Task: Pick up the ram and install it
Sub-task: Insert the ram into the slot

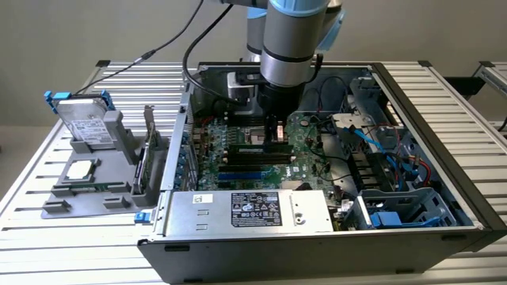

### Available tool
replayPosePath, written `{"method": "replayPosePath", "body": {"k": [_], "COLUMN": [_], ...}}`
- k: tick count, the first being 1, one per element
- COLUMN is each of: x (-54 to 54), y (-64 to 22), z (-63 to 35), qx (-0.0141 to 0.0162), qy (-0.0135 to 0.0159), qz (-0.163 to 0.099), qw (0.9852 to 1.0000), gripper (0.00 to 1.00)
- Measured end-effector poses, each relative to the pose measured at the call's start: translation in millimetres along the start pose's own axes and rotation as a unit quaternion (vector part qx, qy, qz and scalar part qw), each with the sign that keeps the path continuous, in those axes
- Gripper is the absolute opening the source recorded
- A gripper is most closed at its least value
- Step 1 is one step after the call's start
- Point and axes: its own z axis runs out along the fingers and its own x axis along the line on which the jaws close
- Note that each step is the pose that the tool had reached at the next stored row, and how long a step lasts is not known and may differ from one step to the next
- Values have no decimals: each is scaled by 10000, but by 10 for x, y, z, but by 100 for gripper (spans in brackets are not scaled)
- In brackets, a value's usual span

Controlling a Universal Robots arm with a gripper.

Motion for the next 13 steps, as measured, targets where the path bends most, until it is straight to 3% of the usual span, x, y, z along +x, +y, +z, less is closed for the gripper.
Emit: {"method": "replayPosePath", "body": {"k": [13], "x": [-24], "y": [-5], "z": [76], "qx": [-4], "qy": [9], "qz": [-151], "qw": [9999], "gripper": [13]}}
